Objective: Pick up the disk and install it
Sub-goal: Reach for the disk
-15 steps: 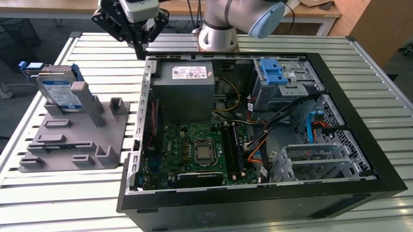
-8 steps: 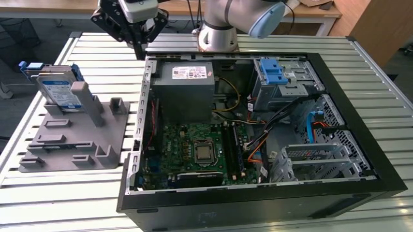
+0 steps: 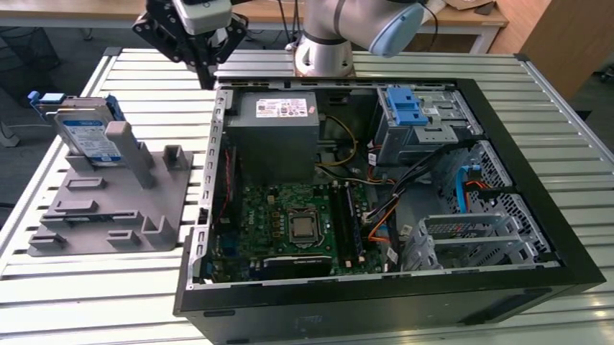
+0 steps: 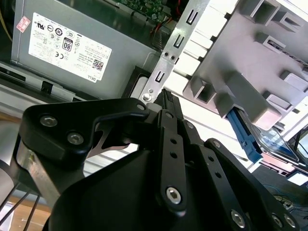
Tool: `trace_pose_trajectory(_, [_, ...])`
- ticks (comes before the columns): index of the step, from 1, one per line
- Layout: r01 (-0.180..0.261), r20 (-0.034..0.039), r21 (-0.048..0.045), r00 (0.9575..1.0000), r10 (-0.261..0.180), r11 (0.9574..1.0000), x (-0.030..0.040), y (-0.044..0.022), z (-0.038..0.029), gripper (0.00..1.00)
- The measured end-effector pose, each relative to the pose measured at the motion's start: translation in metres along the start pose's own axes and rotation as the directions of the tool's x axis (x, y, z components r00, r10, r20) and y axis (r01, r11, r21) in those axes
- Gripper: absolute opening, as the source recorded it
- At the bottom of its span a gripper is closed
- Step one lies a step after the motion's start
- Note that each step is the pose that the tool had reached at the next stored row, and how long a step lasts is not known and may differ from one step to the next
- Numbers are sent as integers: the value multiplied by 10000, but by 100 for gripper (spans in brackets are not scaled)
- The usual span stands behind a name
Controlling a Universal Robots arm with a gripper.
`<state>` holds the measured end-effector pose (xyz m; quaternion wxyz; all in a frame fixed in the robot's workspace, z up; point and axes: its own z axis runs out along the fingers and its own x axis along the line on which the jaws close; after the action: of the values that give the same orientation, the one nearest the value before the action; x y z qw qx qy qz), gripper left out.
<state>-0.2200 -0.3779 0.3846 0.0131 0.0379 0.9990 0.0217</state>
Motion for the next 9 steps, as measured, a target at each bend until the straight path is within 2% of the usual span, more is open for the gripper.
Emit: trace_pose_trajectory(9, [0,-2,2,10000,0,10000,40,4,6,11])
